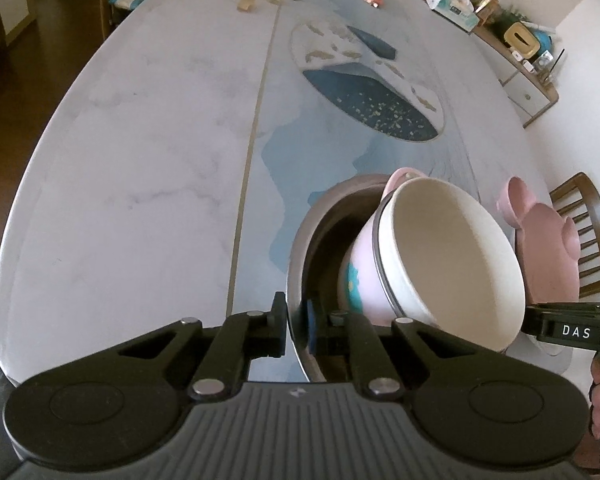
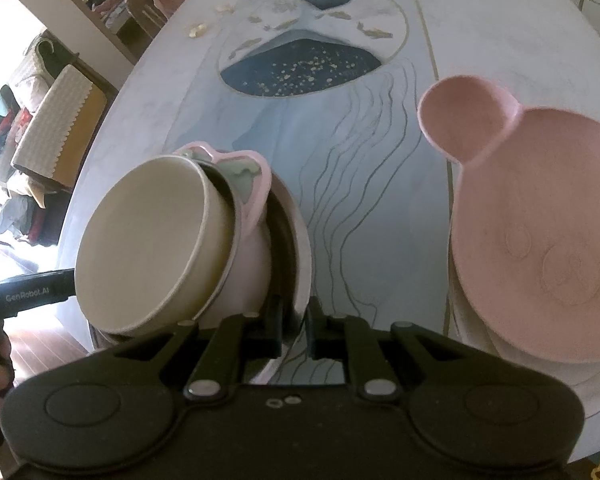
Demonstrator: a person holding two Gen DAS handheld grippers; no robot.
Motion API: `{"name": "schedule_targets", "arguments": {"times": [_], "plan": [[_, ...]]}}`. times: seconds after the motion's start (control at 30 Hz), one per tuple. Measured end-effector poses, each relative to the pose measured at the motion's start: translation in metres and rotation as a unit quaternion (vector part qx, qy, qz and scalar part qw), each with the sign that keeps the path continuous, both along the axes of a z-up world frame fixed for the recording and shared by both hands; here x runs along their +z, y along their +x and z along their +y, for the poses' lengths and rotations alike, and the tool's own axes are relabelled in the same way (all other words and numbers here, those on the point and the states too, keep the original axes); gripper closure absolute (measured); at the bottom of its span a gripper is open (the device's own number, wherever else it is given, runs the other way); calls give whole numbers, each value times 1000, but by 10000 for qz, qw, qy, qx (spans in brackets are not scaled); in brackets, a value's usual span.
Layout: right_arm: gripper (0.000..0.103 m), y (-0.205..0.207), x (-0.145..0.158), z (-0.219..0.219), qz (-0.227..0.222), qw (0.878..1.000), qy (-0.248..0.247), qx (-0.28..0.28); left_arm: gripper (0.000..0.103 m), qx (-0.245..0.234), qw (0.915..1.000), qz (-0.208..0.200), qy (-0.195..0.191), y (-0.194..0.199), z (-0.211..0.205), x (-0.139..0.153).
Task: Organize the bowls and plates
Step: 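Lift the stacked bowls with both grippers and carry toward the pink bear plate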
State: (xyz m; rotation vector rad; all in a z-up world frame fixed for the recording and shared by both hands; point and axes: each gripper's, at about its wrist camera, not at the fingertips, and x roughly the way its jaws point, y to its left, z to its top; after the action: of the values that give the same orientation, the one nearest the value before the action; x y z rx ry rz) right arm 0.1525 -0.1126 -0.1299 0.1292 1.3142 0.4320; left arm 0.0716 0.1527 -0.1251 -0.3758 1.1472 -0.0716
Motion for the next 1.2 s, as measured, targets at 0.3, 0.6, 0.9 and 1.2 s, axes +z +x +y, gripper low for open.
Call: {"name": "schedule_targets", "arguments": {"times": [0.3, 0.6, 0.9, 1.2], "plan": [[91, -7, 18, -10, -245, 9997, 66, -16, 95, -119, 9994, -274, 163, -1, -13, 28], [91, -4, 52, -36, -535, 9982, 220, -186, 95, -405, 9966, -630, 344, 22, -47, 70], [91, 12, 88, -99, -925, 9932, 181, -687, 95, -945, 9899, -988, 380, 65, -120, 98], [91, 13, 78, -175, -865, 9882, -1, -1264, 94, -1558, 9820, -982, 414, 91, -203, 81]]}}
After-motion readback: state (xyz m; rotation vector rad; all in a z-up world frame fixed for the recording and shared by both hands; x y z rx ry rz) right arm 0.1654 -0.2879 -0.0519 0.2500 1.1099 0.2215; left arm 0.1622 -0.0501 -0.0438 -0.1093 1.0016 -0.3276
